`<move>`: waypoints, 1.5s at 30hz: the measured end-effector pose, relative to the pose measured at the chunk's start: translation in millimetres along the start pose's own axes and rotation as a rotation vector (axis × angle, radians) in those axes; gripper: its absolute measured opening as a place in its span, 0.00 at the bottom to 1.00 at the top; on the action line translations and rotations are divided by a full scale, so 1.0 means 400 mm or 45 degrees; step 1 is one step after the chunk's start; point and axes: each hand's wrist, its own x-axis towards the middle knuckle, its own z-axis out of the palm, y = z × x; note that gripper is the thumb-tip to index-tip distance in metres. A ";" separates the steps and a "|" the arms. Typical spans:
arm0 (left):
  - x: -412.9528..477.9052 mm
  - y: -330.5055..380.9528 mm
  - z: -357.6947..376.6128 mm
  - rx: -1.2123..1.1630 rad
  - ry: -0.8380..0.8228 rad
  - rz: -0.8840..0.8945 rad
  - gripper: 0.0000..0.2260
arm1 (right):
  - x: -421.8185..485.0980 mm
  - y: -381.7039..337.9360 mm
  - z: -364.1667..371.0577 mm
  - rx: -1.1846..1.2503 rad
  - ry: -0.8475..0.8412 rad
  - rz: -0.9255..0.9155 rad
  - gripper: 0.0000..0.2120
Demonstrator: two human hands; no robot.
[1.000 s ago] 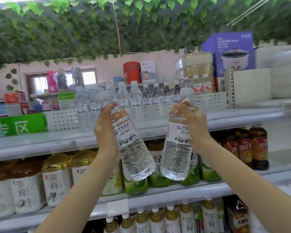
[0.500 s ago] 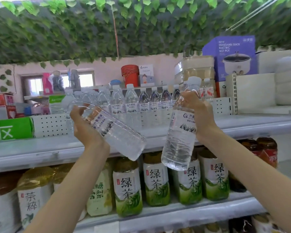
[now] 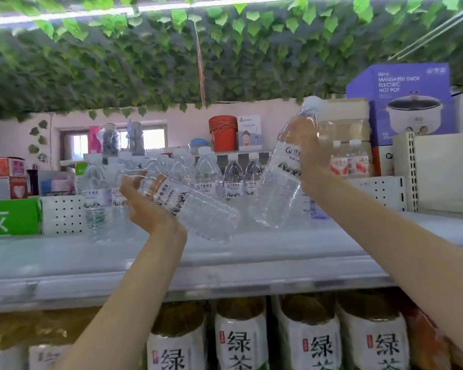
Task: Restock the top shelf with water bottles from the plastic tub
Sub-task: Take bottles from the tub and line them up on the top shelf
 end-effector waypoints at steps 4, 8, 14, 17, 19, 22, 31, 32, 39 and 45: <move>0.011 -0.036 -0.007 0.136 -0.164 0.061 0.10 | 0.063 0.079 0.081 -0.298 -0.092 -0.195 0.08; 0.059 -0.068 -0.008 0.206 -0.153 0.125 0.11 | 0.118 0.186 0.144 -0.406 -0.156 -0.143 0.14; 0.070 -0.086 -0.008 0.219 -0.184 0.091 0.09 | 0.172 0.335 0.156 -0.240 -0.176 0.244 0.19; 0.070 -0.086 -0.005 0.234 -0.217 0.084 0.08 | 0.165 0.373 0.155 -0.402 -0.389 0.271 0.30; 0.070 -0.085 -0.004 0.232 -0.237 0.087 0.08 | 0.164 0.370 0.157 -0.510 -0.546 0.270 0.34; 0.071 -0.087 -0.007 0.251 -0.232 0.065 0.10 | 0.157 0.379 0.143 -0.680 -0.760 0.319 0.41; 0.089 -0.094 -0.015 0.242 -0.164 -0.053 0.12 | 0.138 0.399 0.102 -1.312 -0.897 0.569 0.49; 0.089 -0.095 -0.014 0.234 -0.155 -0.066 0.12 | 0.134 0.402 0.102 -1.388 -0.911 0.588 0.48; 0.081 -0.092 -0.010 0.195 -0.148 -0.098 0.11 | 0.133 0.411 0.102 -1.525 -0.912 0.449 0.42; 0.085 -0.096 -0.012 0.198 -0.156 -0.083 0.12 | 0.132 0.410 0.095 -1.620 -0.966 0.369 0.50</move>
